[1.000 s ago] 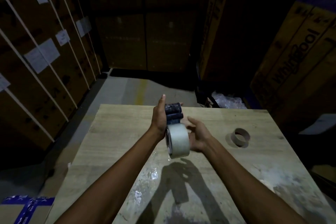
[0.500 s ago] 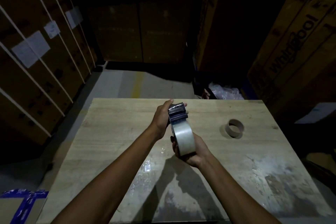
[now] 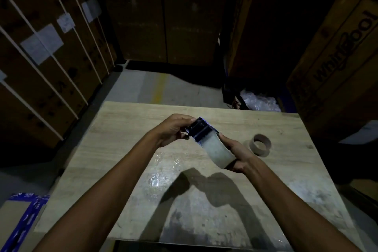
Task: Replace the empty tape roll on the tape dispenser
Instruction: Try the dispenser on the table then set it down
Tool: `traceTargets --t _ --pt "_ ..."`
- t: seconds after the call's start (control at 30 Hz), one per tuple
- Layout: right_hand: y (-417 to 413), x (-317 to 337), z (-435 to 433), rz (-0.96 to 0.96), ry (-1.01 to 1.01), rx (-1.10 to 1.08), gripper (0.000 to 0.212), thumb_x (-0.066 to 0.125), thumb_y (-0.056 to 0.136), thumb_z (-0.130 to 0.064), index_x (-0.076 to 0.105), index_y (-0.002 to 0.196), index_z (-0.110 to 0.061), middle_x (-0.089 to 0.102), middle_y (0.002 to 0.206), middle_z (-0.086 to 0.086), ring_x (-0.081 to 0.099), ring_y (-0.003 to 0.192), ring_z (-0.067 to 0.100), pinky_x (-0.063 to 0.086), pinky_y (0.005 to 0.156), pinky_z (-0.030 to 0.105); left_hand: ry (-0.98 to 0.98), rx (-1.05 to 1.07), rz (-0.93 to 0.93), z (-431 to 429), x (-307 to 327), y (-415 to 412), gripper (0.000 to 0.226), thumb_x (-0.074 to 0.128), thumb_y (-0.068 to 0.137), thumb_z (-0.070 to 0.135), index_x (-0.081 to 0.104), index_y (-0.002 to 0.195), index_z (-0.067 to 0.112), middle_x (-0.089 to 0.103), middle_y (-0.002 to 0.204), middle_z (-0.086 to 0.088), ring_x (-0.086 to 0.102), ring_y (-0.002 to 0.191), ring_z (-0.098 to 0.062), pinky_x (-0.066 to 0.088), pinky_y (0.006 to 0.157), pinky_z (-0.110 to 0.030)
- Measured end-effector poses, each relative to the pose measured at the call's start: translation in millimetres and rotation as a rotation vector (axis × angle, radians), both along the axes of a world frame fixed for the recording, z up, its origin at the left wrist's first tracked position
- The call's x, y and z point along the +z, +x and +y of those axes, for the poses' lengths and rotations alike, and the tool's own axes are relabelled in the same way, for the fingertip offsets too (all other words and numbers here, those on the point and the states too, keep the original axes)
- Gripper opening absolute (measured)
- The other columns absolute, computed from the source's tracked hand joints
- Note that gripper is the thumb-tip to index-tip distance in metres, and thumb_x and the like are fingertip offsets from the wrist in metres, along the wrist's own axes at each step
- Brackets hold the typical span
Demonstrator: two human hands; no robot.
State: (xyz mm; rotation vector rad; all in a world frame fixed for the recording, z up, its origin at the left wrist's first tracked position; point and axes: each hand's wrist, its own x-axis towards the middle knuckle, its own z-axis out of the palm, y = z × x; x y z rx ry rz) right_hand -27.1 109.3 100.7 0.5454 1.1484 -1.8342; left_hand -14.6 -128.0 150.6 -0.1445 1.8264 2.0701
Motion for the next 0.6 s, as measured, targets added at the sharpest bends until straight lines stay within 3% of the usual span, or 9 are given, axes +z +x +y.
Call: traceTargets --t 0.13,0.23,0.33,0.5,0.6 --pt "-13.2 3.1 16.5 0.04 0.078 0.02 0.026 0.063 0.091 -0.039 0.074 0.105 -0.019 0.074 0.098 0.004 0.07 0.078 0.023 0.056 0.065 0.033 -0.118 0.131 0.051 9.9 -10.7 -1.7 0.005 0.067 0.09 0.013 0.071 0.088 0.014 0.065 0.08 0.0 0.056 0.076 -0.013 0.045 0.068 -0.028" --pt "-21.8 2.2 27.2 0.081 0.122 0.059 0.023 0.06 0.095 -0.038 0.076 0.096 -0.021 0.075 0.091 0.001 0.07 0.074 0.022 0.056 0.062 0.031 -0.192 0.214 0.069 18.9 -20.9 -2.0 0.004 0.07 0.087 0.013 0.073 0.085 0.01 0.066 0.071 0.003 0.053 0.071 -0.014 0.041 0.066 -0.027" --pt "-30.5 -2.7 36.0 0.098 0.158 0.076 0.023 0.063 0.093 -0.038 0.077 0.09 -0.021 0.075 0.087 0.0 0.069 0.073 0.022 0.054 0.064 0.032 -0.171 0.247 0.043 30.9 -28.0 -0.7 0.014 0.068 0.09 0.015 0.075 0.091 0.003 0.067 0.076 -0.004 0.055 0.071 -0.016 0.041 0.065 -0.029" --pt "-43.7 -11.9 47.0 0.172 0.264 0.109 0.02 0.065 0.091 -0.039 0.073 0.088 -0.02 0.073 0.079 -0.003 0.064 0.065 0.017 0.048 0.061 0.029 -0.072 0.243 -0.036 40.4 -32.5 -0.1 0.039 0.049 0.101 0.026 0.076 0.079 0.01 0.071 0.087 -0.011 0.06 0.076 -0.021 0.045 0.072 -0.035" --pt "-46.6 -13.6 53.5 0.26 0.334 0.131 0.021 0.064 0.092 -0.038 0.074 0.085 -0.021 0.074 0.079 -0.005 0.066 0.064 0.013 0.046 0.056 0.023 -0.155 0.246 -0.078 44.1 -42.8 -0.6 0.031 0.054 0.099 0.03 0.076 0.089 0.01 0.071 0.097 -0.008 0.058 0.085 -0.021 0.046 0.078 -0.036"
